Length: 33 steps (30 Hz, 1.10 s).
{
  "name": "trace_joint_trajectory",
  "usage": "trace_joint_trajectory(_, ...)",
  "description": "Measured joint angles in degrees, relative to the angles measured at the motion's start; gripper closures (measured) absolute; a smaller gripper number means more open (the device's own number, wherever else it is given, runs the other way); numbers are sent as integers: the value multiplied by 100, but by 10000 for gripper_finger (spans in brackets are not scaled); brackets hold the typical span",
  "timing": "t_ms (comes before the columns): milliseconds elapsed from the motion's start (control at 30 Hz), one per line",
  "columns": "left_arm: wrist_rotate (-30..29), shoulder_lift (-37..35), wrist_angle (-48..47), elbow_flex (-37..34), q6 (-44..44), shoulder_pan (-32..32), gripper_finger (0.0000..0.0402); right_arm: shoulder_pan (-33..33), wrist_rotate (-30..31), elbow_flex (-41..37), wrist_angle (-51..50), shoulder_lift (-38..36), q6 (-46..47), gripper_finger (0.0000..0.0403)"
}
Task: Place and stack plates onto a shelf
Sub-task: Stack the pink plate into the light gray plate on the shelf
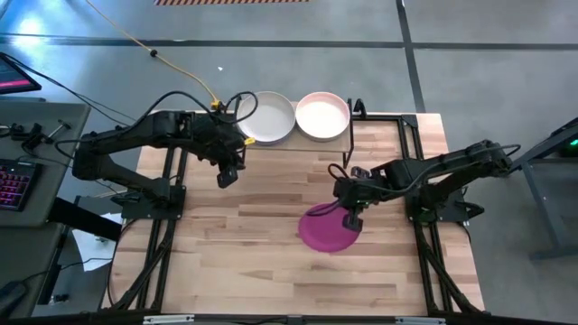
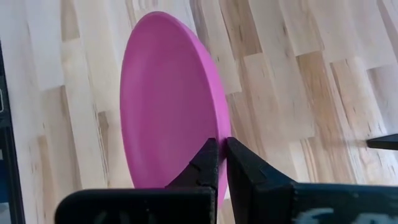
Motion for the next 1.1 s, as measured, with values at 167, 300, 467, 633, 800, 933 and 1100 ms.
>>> trace_joint_trajectory(167, 396, 4, 15, -428, 2, 0, 294, 0, 33, 0, 96, 0, 15, 403)
trace_joint_trajectory(300, 483, 9, 227, -868, -374, -2, 277, -13, 202, 0, 180, 0, 129, 403)
trace_joint_trajectory(467, 483, 9, 832, -1295, -1059, 0, 273, -150, 375, 0, 318, 0, 462, 403)
trace_joint_trajectory(633, 501, 6, 1765, -1551, -1363, -72, 273, -296, 496, 0, 732, 0, 493, 403)
trace_joint_trajectory(800, 502, 4, 2523, -1731, -1468, -154, 273, -410, 494, 0, 990, 0, 503, 403)
trace_joint_trajectory(933, 502, 2, 2916, -1895, -1355, -233, 273, -416, 494, 0, 1124, 2, 463, 403)
trace_joint_trajectory(1100, 500, 0, 3556, -2238, -1354, -295, 273, -413, 476, 0, 1144, 2, 468, 402)
